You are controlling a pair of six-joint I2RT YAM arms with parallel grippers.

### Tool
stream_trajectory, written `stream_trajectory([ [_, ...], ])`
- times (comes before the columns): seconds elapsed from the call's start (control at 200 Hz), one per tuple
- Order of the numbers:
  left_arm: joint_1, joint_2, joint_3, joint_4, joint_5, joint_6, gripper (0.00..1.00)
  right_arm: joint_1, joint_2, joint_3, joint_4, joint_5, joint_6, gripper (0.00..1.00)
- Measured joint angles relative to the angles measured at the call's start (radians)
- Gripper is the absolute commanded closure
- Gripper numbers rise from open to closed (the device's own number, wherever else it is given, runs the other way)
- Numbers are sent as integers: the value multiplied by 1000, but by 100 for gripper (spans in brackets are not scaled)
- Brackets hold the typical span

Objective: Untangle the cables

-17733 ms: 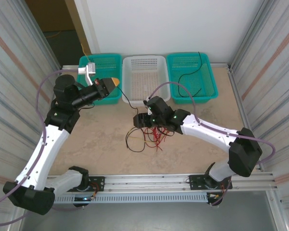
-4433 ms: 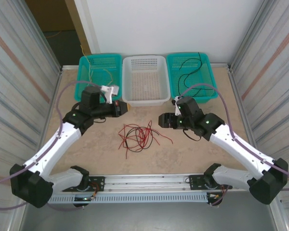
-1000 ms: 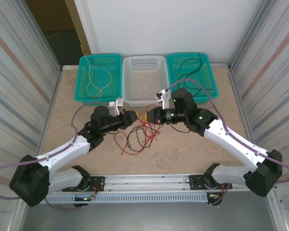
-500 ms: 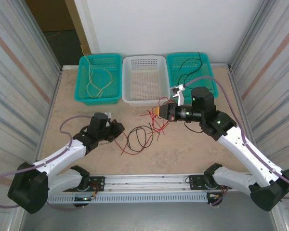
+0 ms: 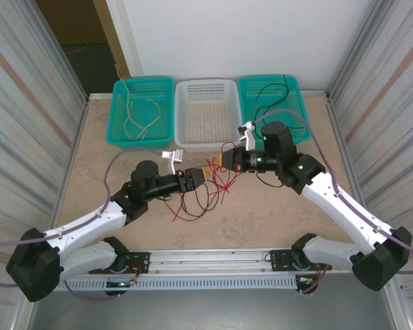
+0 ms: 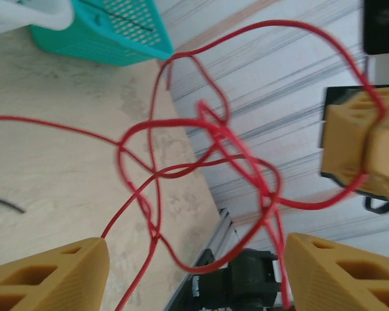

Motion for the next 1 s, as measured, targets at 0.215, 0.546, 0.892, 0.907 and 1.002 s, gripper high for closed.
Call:
stream_trajectory([
  [0.215,-14,9,-8,64,25,40,27,10,15,0,27,0,4,100],
  [0.546,-24,125,49,39,65,93,89,42,18,0,52,3,11,100],
  [0.892,-17,42,143,-391,-208,141,100,-35,-56,0,5,3,6,100],
  [0.907,-12,41,143,-413,-221,137,100,-48,-68,0,2,2,6,100],
  [1.002,49,45,125,-534,-272,93,100,-121,-135,0,-12,-13,8,100],
])
